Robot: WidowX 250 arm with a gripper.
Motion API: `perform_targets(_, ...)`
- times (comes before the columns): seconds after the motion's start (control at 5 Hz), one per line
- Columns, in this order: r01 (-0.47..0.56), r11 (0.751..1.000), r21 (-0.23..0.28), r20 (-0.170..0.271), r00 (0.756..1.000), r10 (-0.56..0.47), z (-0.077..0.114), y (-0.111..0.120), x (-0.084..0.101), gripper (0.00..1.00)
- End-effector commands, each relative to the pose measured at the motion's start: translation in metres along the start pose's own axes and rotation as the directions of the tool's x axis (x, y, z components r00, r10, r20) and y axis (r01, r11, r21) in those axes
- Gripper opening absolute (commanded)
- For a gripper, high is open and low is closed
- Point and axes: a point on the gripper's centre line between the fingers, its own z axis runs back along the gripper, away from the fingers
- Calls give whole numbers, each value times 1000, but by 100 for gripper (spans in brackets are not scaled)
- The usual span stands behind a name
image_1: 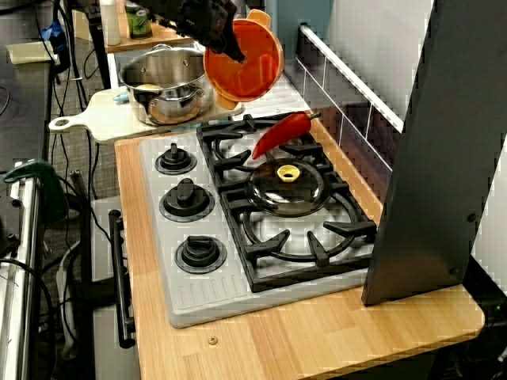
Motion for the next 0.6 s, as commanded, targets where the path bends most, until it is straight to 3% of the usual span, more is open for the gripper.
perform_targets(0.0,-102,994,28,104,990,99,6,3,5,0)
perform_targets(0.4,-151,987,63,146,979,140,3,-1,-6,0)
